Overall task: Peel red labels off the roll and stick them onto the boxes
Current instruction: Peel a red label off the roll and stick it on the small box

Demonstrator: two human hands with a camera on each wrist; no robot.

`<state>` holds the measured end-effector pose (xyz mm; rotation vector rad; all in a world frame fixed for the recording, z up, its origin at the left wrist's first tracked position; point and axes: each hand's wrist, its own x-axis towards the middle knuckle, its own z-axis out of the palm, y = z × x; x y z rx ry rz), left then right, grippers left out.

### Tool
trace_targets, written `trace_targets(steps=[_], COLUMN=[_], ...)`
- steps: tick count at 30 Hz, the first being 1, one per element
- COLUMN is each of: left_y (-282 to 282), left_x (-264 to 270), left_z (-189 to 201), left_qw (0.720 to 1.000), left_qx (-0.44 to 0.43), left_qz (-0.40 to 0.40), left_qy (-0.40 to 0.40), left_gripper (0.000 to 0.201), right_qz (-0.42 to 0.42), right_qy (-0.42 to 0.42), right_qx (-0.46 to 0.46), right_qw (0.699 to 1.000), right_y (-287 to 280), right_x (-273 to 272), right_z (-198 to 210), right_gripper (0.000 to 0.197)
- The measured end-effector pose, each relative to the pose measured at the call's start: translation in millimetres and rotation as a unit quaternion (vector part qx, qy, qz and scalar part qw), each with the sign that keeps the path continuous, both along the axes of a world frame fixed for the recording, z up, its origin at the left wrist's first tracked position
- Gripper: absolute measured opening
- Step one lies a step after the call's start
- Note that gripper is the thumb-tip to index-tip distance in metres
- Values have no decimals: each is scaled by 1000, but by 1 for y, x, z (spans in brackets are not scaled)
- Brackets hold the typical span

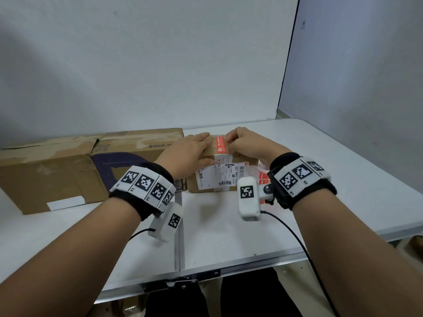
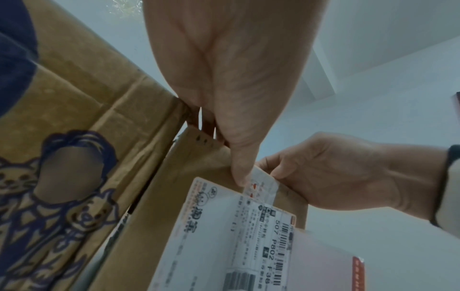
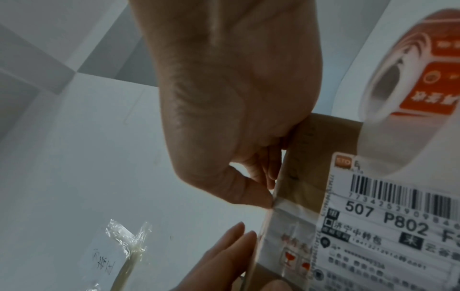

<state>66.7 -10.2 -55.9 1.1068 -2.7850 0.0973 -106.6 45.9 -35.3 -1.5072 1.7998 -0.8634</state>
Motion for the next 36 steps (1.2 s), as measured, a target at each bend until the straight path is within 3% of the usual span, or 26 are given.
trace_targets(steps=[6, 10, 17, 26, 32, 36], left_y=[-1, -3, -1, 6, 13, 12], left_x=[-9, -10, -5, 0, 3, 3], left_z=[-2, -7, -15, -12, -10, -7], left_qw=[1000, 997, 993, 983, 974, 970], left_qx=[0, -14, -71, -102, -87, -74], left_qz=[-16, -62, -67, -86, -76, -56], left_qy=[8, 39, 65, 125, 193, 227], left_gripper=[67, 53, 32, 24, 21, 24], right_qz=[1, -9, -10, 2, 2, -23], right_qy=[22, 15, 15, 30, 1, -87], right_qx=[-15, -13, -1, 0, -25, -115], right_qw=[1000, 1000, 1000, 1000, 1000, 989], right_y=[-2, -5, -9, -13, -6, -3], right_x=[2, 2, 3, 1, -2, -13], right_z=[-3, -3, -3, -6, -6, -3], right_gripper=[13, 19, 20, 19, 23, 24])
